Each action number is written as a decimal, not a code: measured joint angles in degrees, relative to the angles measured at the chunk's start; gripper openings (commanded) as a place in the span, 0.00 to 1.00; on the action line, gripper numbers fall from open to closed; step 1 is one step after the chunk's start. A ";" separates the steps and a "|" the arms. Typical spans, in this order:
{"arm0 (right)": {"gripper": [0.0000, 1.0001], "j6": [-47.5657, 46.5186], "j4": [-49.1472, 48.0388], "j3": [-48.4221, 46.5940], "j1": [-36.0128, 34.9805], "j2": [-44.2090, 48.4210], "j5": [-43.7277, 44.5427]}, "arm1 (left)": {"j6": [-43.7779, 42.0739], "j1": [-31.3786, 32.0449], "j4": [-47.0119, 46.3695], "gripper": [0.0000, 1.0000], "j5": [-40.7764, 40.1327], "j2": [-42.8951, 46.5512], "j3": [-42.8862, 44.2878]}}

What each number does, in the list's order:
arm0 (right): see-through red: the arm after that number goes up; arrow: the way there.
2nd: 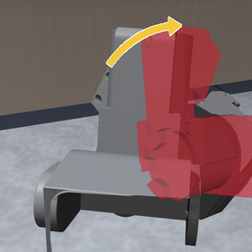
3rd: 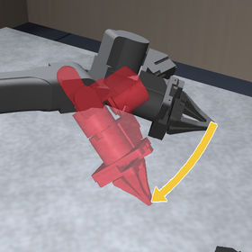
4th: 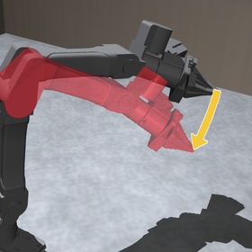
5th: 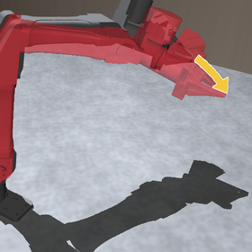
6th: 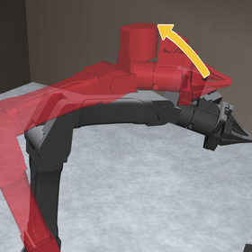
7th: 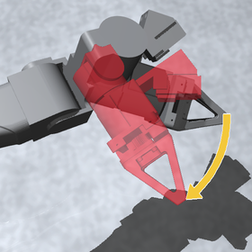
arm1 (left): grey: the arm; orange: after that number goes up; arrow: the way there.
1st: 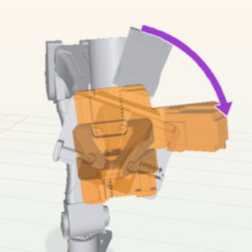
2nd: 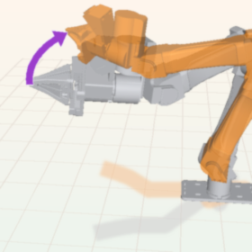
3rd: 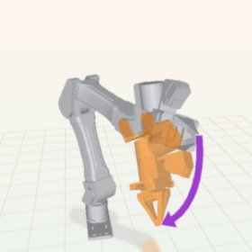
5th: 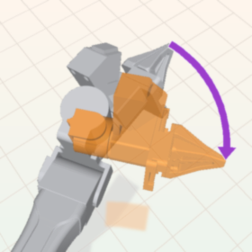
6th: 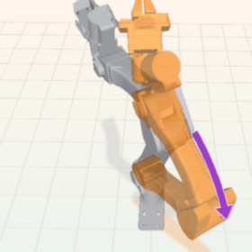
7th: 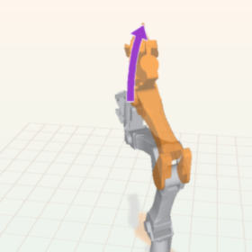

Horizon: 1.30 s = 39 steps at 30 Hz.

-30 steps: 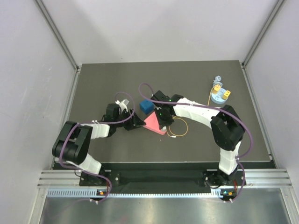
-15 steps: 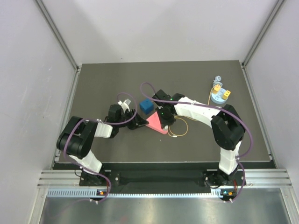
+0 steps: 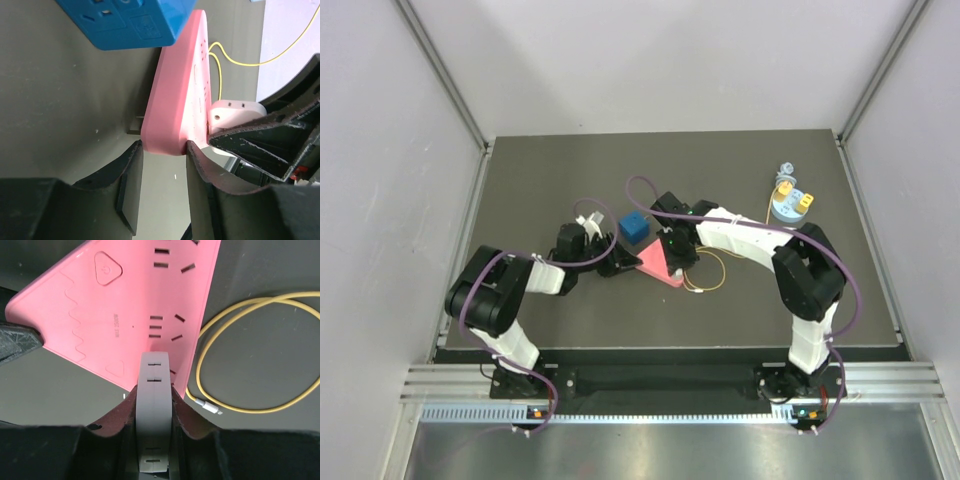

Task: Insert the plug

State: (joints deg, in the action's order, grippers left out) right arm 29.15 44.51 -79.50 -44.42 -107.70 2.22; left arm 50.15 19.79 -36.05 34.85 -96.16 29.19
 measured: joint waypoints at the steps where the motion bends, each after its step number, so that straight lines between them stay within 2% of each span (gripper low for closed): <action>1: 0.00 0.00 -0.48 0.35 0.22 0.00 -0.15 | -0.33 0.20 0.68 0.00 -0.11 0.00 0.39; 14: 0.00 -1.20 -1.90 1.36 2.78 0.17 -3.82 | -1.95 1.05 5.77 0.00 -1.64 0.96 2.34; 17: 0.18 -1.31 -2.08 1.51 3.02 0.44 -4.26 | -2.08 1.22 6.51 0.00 -2.19 1.44 2.34; 18: 0.28 -1.31 -2.08 1.51 3.04 0.50 -4.24 | -2.08 1.29 6.75 0.00 -2.36 1.60 2.34; 21: 0.36 -1.44 -2.03 1.51 3.13 0.70 -3.43 | -2.05 1.49 7.61 0.00 -2.69 2.05 2.34; 27: 0.39 -2.47 -1.16 0.94 3.74 0.81 -1.55 | -2.10 2.16 8.59 0.00 -2.75 2.45 2.34; 32: 0.35 -3.63 -0.94 0.63 3.93 1.20 -0.87 | -2.36 2.67 9.49 0.00 -2.78 2.71 2.34; 39: 0.41 -5.16 -0.35 0.63 4.11 1.84 -0.74 | -2.47 3.08 10.71 0.00 -2.21 2.80 2.58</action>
State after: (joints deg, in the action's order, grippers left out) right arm 23.99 44.16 -78.87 -40.32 -105.86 1.48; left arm 47.68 22.87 -25.34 32.64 -93.36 31.77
